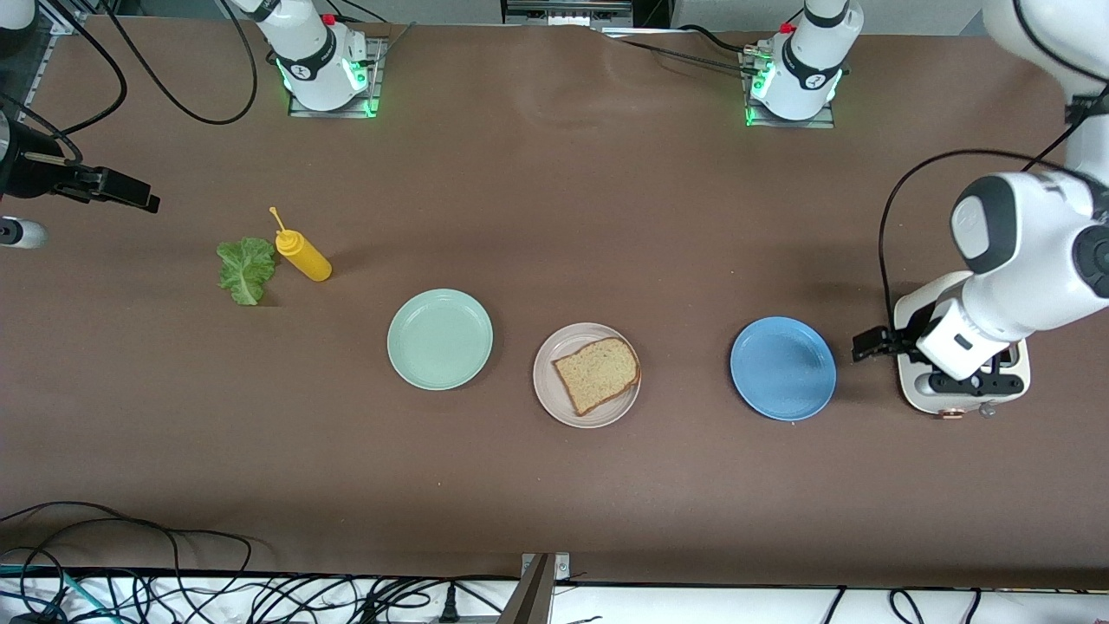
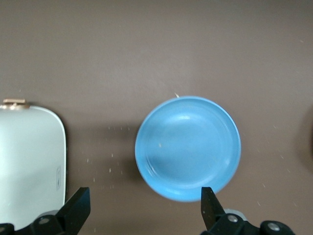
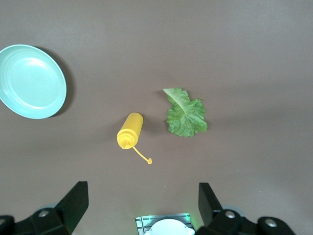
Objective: Make sandwich on beige plate with both arms
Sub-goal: 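Open the left gripper and withdraw it toward the toaster, then grasp the lettuce leaf with the right gripper while the left gripper rises, then lift the lettuce leaf and carry it over the beige plate, then lower the lettuce onto the bread slice and open the right gripper, then withdraw the right gripper toward the yellow mustard bottle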
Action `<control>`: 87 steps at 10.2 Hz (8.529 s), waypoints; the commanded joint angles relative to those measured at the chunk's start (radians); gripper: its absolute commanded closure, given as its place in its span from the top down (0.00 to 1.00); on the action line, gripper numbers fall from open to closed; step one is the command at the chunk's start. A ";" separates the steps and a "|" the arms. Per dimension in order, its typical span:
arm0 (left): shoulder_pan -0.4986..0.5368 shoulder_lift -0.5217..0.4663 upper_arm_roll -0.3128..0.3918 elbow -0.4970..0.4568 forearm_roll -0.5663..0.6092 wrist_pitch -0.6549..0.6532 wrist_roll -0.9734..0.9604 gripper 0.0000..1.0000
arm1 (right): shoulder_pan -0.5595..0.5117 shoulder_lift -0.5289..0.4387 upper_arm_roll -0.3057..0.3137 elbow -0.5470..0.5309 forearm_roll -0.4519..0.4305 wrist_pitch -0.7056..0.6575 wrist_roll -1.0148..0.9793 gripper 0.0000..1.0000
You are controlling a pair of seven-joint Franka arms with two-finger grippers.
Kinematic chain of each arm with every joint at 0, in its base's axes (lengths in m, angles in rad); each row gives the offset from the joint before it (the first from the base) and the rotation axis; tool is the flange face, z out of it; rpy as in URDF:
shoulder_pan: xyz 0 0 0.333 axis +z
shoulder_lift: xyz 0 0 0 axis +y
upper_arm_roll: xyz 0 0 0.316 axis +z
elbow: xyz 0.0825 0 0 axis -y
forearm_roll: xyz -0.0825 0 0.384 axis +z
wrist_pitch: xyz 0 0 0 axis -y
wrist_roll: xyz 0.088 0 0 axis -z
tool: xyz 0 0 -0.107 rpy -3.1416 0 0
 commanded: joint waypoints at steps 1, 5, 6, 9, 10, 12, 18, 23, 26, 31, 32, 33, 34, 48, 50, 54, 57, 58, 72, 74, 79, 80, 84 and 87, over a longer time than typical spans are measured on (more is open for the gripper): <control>-0.008 -0.142 0.001 -0.046 0.035 -0.148 0.014 1.00 | -0.001 0.001 -0.006 -0.040 -0.057 0.025 -0.023 1.00; -0.009 -0.279 0.003 -0.028 0.037 -0.373 0.012 1.00 | -0.004 -0.001 -0.067 -0.325 -0.106 0.330 -0.102 1.00; -0.009 -0.308 0.003 -0.022 0.038 -0.412 0.011 1.00 | -0.004 0.002 -0.096 -0.418 -0.106 0.448 -0.136 1.00; -0.017 -0.357 -0.005 0.058 0.080 -0.522 0.008 1.00 | -0.012 0.065 -0.148 -0.608 -0.104 0.761 -0.158 1.00; -0.016 -0.368 -0.007 0.095 0.080 -0.548 0.006 1.00 | -0.012 0.109 -0.152 -0.632 -0.100 0.812 -0.158 1.00; -0.006 -0.376 -0.013 0.157 0.081 -0.633 0.006 1.00 | -0.012 0.148 -0.150 -0.649 -0.091 0.820 -0.159 1.00; 0.012 -0.365 -0.045 0.181 0.167 -0.667 0.018 1.00 | -0.009 0.298 -0.144 -0.669 -0.088 0.997 -0.264 1.00; 0.017 -0.350 -0.045 0.175 0.093 -0.612 0.017 1.00 | -0.009 0.359 -0.090 -0.666 -0.049 1.020 -0.262 0.56; 0.017 -0.347 -0.043 0.175 0.078 -0.584 0.015 1.00 | -0.009 0.354 -0.090 -0.611 -0.049 0.910 -0.256 0.00; 0.017 -0.347 -0.039 0.178 0.043 -0.583 0.012 1.00 | -0.007 0.338 -0.093 -0.325 -0.055 0.502 -0.285 0.00; 0.017 -0.344 -0.039 0.179 0.049 -0.583 0.014 1.00 | -0.006 0.340 -0.092 -0.251 -0.058 0.428 -0.283 0.00; 0.017 -0.342 -0.039 0.181 0.054 -0.583 0.017 1.00 | 0.007 0.346 -0.087 -0.164 -0.061 0.364 -0.280 0.00; 0.017 -0.342 -0.037 0.181 0.057 -0.583 0.017 1.00 | 0.036 0.347 -0.089 -0.093 -0.065 0.315 -0.274 0.00; 0.035 -0.339 -0.008 0.182 0.094 -0.569 0.017 1.00 | 0.424 0.678 0.137 0.354 0.207 0.635 1.039 0.00; 0.035 -0.334 -0.008 0.182 0.091 -0.569 0.017 1.00 | 0.426 0.769 0.196 0.354 0.205 0.858 1.242 0.00; 0.037 -0.333 -0.008 0.182 0.086 -0.556 0.017 1.00 | 0.488 0.893 0.276 0.371 0.207 1.120 1.644 0.00; 0.040 -0.327 -0.008 0.182 0.086 -0.555 0.017 1.00 | 0.542 0.941 0.275 0.383 0.199 1.142 1.700 0.00; 0.040 -0.327 -0.008 0.182 0.088 -0.555 0.017 1.00 | 0.544 0.935 0.267 0.383 0.186 1.139 1.700 0.16; 0.060 -0.319 -0.007 0.182 0.077 -0.552 0.018 1.00 | 0.556 0.647 0.139 0.353 -0.126 0.680 1.413 1.00; 0.061 -0.319 -0.007 0.182 0.077 -0.546 0.018 1.00 | 0.553 0.563 0.100 0.298 -0.121 0.554 1.215 1.00; 0.061 -0.319 -0.007 0.181 0.077 -0.546 0.018 1.00 | 0.366 0.167 0.091 -0.198 -0.121 0.471 0.690 1.00; 0.061 -0.319 -0.007 0.181 0.077 -0.546 0.018 1.00 | 0.313 0.103 0.091 -0.261 -0.121 0.408 0.566 1.00; 0.061 -0.318 -0.007 0.181 0.077 -0.546 0.018 1.00 | 0.101 0.006 0.056 -0.354 -0.121 0.253 0.072 1.00; 0.061 -0.318 -0.007 0.179 0.077 -0.546 0.018 1.00 | -0.053 0.004 0.017 -0.416 -0.120 0.266 -0.415 1.00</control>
